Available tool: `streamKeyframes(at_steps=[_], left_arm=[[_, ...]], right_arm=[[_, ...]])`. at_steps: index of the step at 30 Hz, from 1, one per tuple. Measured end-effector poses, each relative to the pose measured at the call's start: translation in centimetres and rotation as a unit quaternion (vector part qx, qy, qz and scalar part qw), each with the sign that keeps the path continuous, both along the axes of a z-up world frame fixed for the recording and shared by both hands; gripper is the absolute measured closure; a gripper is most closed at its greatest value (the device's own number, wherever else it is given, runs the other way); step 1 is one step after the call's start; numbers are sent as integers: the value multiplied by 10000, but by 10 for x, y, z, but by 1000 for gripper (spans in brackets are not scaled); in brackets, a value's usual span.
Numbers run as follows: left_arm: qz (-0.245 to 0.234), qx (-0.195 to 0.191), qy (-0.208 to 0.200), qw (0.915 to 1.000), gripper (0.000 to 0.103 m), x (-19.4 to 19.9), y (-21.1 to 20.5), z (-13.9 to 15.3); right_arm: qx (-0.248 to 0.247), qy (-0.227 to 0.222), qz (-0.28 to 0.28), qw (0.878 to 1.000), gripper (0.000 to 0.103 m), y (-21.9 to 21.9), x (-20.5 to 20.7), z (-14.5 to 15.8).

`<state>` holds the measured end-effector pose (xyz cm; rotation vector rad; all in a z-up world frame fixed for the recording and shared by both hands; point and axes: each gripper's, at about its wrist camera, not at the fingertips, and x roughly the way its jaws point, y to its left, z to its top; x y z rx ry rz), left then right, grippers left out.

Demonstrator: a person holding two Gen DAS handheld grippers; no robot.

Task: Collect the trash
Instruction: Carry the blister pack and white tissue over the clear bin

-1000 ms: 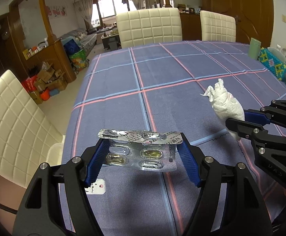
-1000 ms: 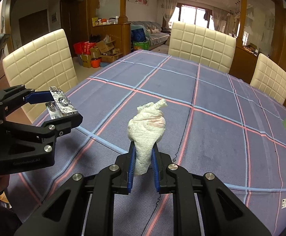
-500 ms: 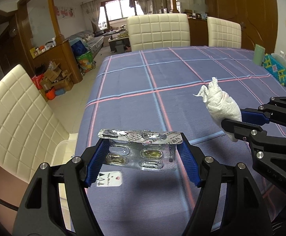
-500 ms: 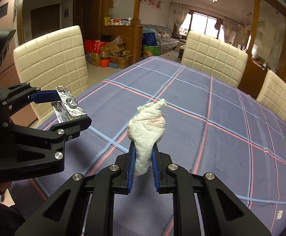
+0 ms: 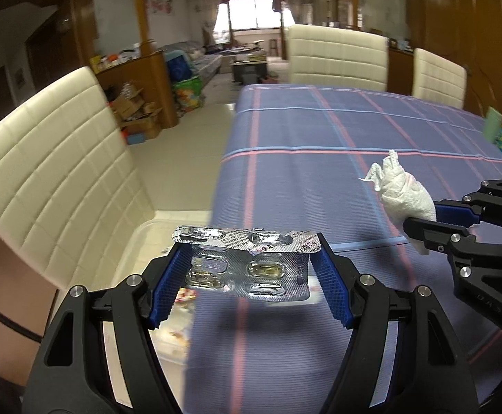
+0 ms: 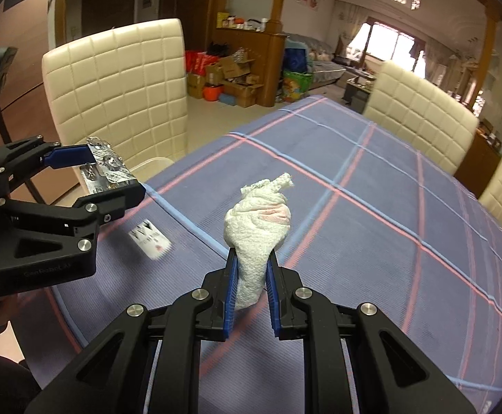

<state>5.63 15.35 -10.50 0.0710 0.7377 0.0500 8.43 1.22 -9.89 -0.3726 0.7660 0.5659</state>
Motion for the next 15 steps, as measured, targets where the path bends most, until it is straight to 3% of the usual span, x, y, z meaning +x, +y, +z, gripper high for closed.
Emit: streamKeyframes(at_steps=[15], left_arm=[[799, 70, -38, 9968, 32, 10, 84, -4]], right_arm=[[76, 57, 608, 9981, 87, 85, 32, 6]])
